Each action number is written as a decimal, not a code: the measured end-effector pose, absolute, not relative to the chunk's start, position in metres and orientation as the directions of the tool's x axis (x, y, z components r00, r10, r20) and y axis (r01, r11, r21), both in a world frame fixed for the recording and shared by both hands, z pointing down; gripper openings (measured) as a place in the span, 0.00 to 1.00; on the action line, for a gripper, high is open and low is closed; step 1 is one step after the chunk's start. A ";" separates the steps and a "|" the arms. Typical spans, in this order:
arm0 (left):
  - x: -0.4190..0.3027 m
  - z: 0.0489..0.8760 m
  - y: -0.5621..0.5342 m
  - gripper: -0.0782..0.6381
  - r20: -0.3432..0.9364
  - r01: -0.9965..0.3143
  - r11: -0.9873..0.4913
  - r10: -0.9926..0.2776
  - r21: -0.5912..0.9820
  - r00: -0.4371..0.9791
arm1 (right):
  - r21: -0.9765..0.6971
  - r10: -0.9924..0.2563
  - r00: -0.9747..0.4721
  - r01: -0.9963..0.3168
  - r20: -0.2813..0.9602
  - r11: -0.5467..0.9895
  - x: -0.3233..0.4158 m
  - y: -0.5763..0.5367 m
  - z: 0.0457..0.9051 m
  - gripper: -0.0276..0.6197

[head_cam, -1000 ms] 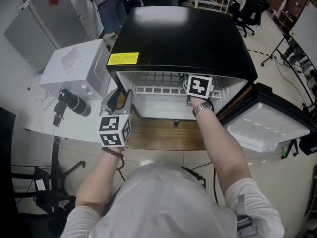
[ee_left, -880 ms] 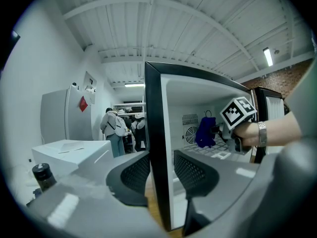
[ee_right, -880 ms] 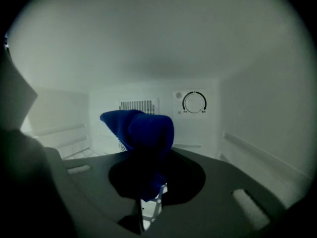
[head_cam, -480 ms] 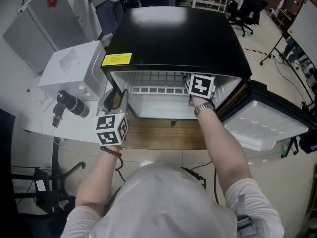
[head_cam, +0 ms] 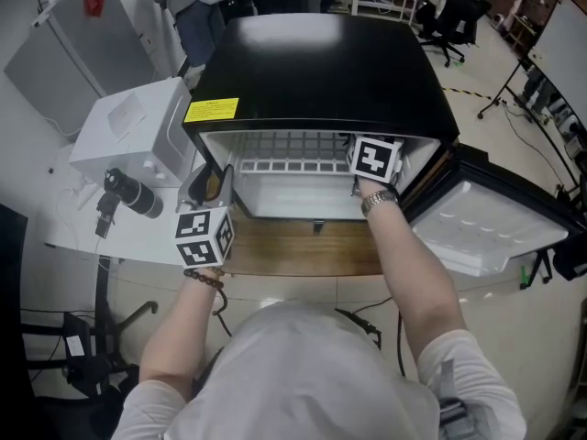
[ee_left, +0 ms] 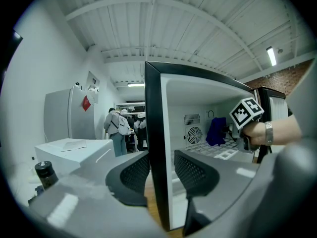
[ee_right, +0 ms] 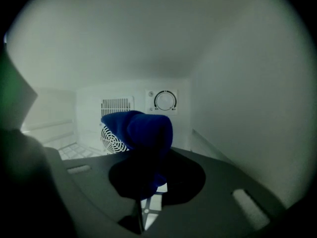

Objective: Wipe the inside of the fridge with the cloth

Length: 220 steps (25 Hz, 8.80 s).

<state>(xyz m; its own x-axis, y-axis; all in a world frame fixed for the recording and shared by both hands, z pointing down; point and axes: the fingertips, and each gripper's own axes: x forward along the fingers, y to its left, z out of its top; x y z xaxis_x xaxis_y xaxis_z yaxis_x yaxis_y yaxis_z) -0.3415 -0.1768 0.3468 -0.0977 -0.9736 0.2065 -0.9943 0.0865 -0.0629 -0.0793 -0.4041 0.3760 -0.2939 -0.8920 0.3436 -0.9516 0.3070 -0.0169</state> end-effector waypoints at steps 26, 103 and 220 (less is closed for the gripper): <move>-0.338 0.346 -0.177 0.33 0.211 -0.997 0.010 -0.977 -0.071 -0.025 | -0.163 -0.781 -0.600 -0.800 0.173 0.578 -0.223 -0.330 0.322 0.11; -0.340 0.346 -0.176 0.32 0.191 -0.998 0.036 -0.981 -0.058 -0.046 | 0.089 -0.844 -0.287 -0.928 0.453 0.363 -0.100 -0.385 0.395 0.10; -0.322 0.353 -0.160 0.32 0.194 -0.997 0.065 -0.979 -0.036 -0.071 | -0.022 -0.828 -0.371 -0.917 0.420 0.399 -0.070 -0.324 0.405 0.10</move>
